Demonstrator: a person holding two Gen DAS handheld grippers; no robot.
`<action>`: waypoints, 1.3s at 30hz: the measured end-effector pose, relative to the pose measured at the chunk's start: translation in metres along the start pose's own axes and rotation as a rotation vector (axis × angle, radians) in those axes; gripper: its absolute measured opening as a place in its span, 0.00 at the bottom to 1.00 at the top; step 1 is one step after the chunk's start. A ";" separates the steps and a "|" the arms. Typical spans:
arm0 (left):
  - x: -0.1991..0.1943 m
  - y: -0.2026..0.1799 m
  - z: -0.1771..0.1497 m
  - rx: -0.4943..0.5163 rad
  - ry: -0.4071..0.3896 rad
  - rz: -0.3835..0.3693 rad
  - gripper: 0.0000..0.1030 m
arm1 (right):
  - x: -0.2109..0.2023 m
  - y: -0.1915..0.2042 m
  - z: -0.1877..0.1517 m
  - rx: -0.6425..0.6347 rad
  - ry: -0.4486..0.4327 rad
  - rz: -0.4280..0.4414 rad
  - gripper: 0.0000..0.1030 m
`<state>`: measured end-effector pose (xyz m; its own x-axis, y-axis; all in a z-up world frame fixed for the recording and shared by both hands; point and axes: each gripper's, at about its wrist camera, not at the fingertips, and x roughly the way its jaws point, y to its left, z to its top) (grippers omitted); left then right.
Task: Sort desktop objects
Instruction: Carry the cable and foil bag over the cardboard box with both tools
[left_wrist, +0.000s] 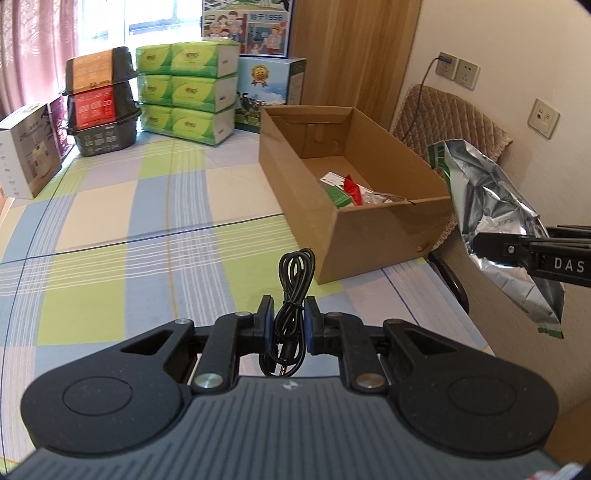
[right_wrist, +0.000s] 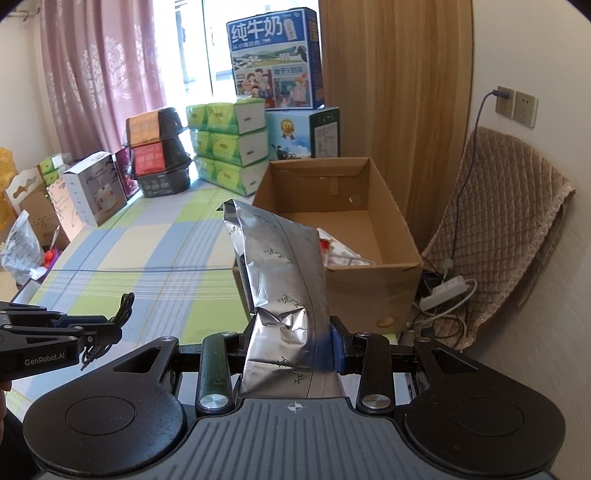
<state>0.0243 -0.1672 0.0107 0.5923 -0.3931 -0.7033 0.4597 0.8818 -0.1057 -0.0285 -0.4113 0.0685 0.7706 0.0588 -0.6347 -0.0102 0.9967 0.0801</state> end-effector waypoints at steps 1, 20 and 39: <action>0.001 -0.002 0.000 0.003 0.001 -0.002 0.12 | 0.001 -0.002 0.000 0.003 0.001 -0.001 0.33; 0.018 -0.032 0.011 0.042 0.015 -0.032 0.12 | 0.006 -0.026 0.000 0.024 0.009 -0.019 0.33; 0.051 -0.065 0.057 0.090 0.001 -0.075 0.12 | 0.027 -0.045 0.040 -0.021 -0.017 -0.034 0.33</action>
<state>0.0625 -0.2599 0.0217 0.5533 -0.4569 -0.6965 0.5606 0.8227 -0.0944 0.0185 -0.4566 0.0788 0.7817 0.0239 -0.6232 0.0030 0.9991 0.0421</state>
